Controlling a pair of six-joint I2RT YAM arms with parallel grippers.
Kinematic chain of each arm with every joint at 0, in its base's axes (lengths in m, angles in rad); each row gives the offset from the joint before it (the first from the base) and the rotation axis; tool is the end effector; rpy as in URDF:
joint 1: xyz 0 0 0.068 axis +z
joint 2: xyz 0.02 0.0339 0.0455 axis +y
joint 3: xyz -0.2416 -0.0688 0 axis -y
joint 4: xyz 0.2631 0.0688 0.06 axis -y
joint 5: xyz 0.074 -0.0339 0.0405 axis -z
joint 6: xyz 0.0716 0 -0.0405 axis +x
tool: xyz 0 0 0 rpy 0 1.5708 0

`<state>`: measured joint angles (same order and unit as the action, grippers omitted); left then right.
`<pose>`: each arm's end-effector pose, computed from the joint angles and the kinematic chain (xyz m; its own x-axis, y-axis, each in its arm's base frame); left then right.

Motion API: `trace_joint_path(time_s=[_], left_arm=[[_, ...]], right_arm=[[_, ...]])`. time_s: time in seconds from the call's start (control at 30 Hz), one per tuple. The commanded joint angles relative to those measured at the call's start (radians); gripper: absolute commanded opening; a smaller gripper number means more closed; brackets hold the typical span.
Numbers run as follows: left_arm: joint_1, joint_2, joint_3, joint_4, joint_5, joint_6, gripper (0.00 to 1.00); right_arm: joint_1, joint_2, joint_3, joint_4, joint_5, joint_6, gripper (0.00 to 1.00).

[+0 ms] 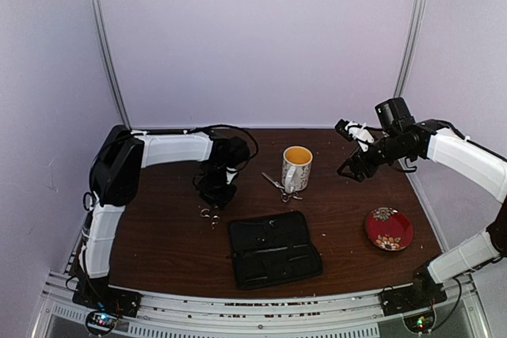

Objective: Sort the hair-cutting tools

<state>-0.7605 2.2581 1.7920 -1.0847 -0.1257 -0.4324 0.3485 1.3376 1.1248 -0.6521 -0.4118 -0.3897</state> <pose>0.3236 -0.2955 0.0906 -0.9435 0.3238 -0.0707 0.3157 0.9430 0.1054 0.2953 0.1378 0.2454 -0.4500 -0.5339 -0.7158 -0.7870 0.6160 0.0353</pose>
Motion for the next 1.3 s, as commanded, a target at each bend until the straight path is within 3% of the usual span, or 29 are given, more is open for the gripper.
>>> trace_joint_path(time_s=[0.0,0.43,0.6,0.8,1.27], left_arm=[[0.015,-0.033,-0.046,-0.003,0.078,0.171,0.32],[0.015,-0.059,-0.090,0.056,0.107,0.374,0.31],[0.035,-0.034,-0.020,0.043,0.061,0.328,0.30],[0.079,0.006,0.035,0.036,0.124,0.281,0.27],[0.081,0.005,0.017,0.023,0.173,0.258,0.31]], right_arm=[[0.005,0.002,0.010,-0.009,-0.012,0.004,0.71],[0.006,0.012,0.010,-0.012,-0.010,0.004,0.71],[0.005,0.018,0.010,-0.012,-0.009,0.003,0.71],[0.006,0.026,0.011,-0.017,-0.010,0.001,0.71],[0.005,0.047,0.016,-0.023,-0.013,-0.004,0.71]])
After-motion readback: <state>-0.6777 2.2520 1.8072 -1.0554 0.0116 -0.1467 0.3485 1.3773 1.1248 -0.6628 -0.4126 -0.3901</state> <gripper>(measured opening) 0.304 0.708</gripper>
